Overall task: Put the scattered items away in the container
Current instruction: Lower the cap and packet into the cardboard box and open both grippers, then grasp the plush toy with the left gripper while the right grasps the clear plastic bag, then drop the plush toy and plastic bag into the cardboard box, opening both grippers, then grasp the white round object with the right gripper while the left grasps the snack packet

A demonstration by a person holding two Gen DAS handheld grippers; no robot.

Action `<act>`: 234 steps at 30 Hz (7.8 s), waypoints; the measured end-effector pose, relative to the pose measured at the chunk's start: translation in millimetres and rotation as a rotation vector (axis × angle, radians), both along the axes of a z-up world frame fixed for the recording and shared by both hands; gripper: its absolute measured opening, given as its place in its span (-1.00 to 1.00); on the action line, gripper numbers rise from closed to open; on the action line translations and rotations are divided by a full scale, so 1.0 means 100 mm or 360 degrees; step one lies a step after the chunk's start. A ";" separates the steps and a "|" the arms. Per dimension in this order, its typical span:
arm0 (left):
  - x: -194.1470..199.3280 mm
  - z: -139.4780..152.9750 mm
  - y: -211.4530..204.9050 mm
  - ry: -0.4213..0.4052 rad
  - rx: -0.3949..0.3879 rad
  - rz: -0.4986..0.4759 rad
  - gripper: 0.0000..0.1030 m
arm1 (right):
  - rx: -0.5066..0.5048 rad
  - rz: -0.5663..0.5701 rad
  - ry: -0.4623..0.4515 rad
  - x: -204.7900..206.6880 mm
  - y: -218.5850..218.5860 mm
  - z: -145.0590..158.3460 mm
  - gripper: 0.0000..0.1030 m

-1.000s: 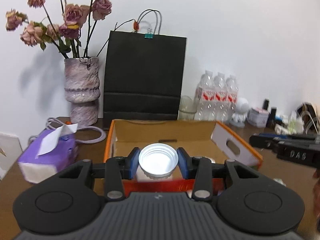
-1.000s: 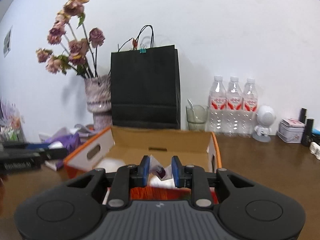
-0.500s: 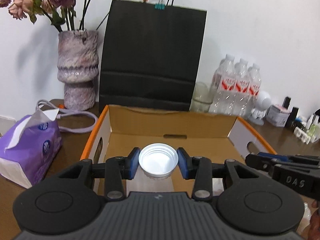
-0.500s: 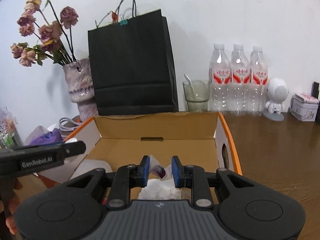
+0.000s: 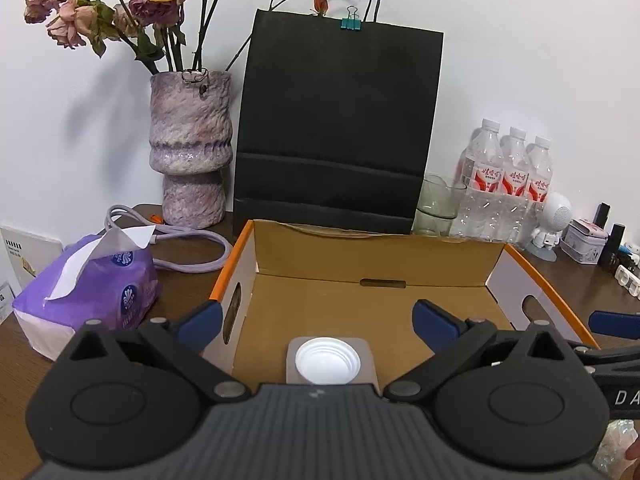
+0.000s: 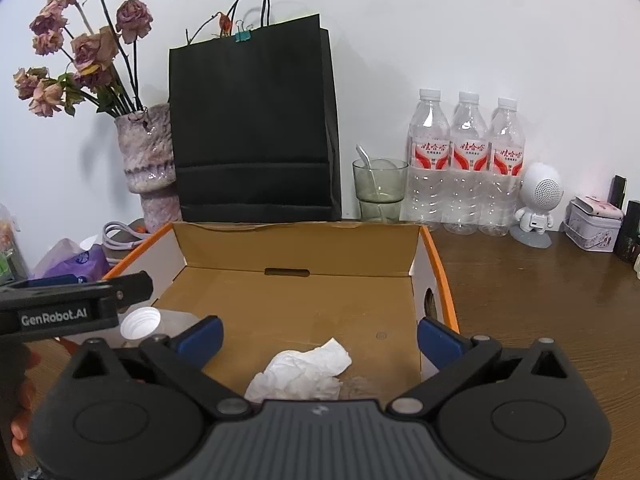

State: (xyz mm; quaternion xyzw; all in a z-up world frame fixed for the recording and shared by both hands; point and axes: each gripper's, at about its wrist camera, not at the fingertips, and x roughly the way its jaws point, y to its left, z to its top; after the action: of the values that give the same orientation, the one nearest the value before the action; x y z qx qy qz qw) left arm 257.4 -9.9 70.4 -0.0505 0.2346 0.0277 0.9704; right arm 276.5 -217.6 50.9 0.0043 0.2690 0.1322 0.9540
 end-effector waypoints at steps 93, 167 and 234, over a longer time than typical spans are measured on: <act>-0.65 -0.54 0.11 0.0286 -0.0135 -0.0426 -0.01 | 0.0020 -0.0104 0.0146 -0.72 -0.72 -0.59 -0.19; 0.34 0.04 0.06 -0.0010 -0.0076 -0.0082 1.00 | 0.0079 -0.0025 0.0036 0.38 0.07 -0.10 1.00; -1.65 -0.69 0.33 0.0320 0.0168 -0.0229 1.00 | -0.0149 -0.0159 0.0191 -1.58 -0.86 -0.69 0.93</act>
State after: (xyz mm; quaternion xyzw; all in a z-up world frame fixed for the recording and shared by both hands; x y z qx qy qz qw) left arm 91.9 22.6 1.8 0.0206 0.3318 -0.0247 0.9428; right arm 118.4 -303.5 -18.4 -0.0189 0.3310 0.0713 0.9408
